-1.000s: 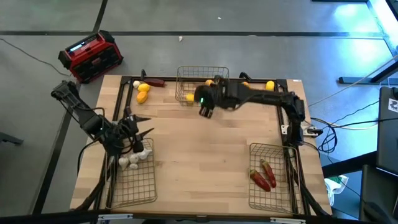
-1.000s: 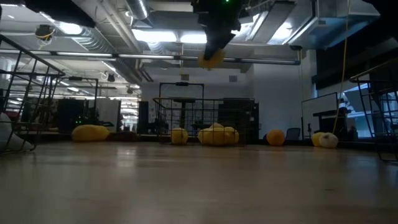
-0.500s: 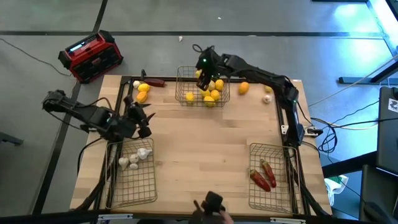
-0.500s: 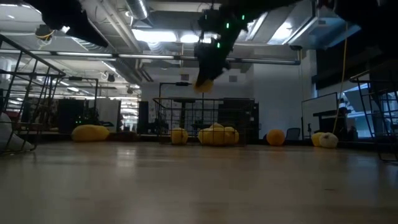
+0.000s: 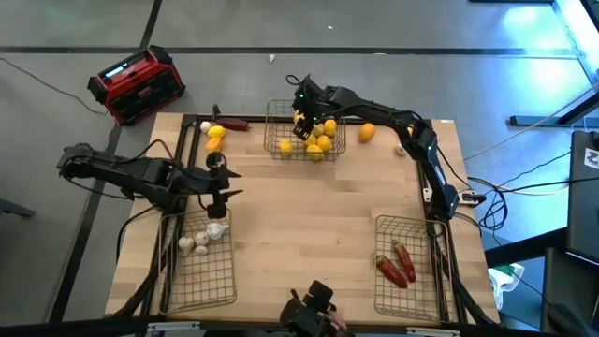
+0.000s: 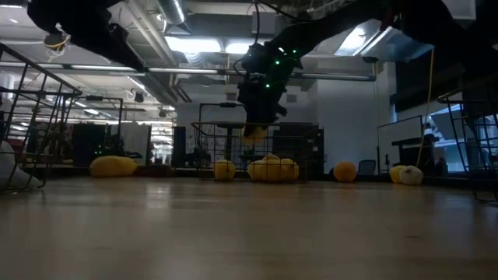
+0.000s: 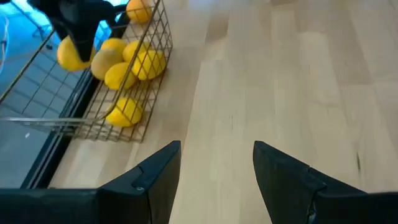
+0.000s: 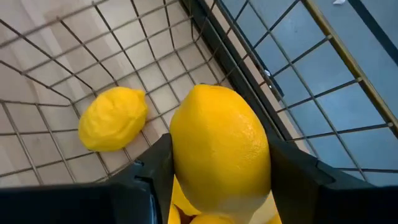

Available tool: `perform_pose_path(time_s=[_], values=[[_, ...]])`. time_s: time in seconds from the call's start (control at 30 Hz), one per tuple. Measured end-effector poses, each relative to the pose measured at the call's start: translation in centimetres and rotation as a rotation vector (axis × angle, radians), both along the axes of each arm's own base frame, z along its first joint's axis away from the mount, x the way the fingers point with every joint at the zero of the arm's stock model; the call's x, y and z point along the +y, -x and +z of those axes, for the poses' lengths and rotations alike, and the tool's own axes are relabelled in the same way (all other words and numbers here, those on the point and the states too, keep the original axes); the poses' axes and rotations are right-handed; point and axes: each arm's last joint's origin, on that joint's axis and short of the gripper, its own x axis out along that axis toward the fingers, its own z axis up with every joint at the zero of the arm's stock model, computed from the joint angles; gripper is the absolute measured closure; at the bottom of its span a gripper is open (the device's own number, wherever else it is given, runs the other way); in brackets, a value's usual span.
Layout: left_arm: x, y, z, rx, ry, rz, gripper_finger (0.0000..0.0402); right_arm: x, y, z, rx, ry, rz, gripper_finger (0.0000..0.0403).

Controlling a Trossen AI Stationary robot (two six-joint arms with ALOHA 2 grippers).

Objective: Sort produce into baskets
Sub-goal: Put the lemon into the top wire basket

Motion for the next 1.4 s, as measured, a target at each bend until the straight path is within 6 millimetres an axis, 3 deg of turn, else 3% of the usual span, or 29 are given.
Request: perform_pose_path(time_s=[0.2,0.4,0.7,0.83,1.23,1.4], values=[[0.4,-0.5,-1.2,-0.044,-0.009,0.020,0.0204,0.0,-0.1,0.0,-0.012,-0.008,-0.019,0.0206],[0.6,-0.8,-1.0,-0.080,-0.015,0.022,0.0204,0.0,0.0,0.0,-0.010,-0.010,-0.019,0.0201],[0.6,-0.8,-0.9,-0.078,-0.027,0.013,0.0204,0.0,0.0,0.0,-0.017,-0.021,-0.035,0.0111],[0.6,-0.8,-0.9,-0.083,-0.015,0.022,0.0204,0.2,-0.2,0.2,-0.037,-0.040,-0.047,0.0097],[0.6,-0.8,-0.9,-0.092,0.010,0.040,0.0204,2.5,4.1,7.1,0.056,0.106,-0.145,0.0121],[0.6,-0.8,-0.9,-0.092,0.010,0.040,0.0204,3.0,6.1,7.6,0.189,0.100,-0.192,0.0123]])
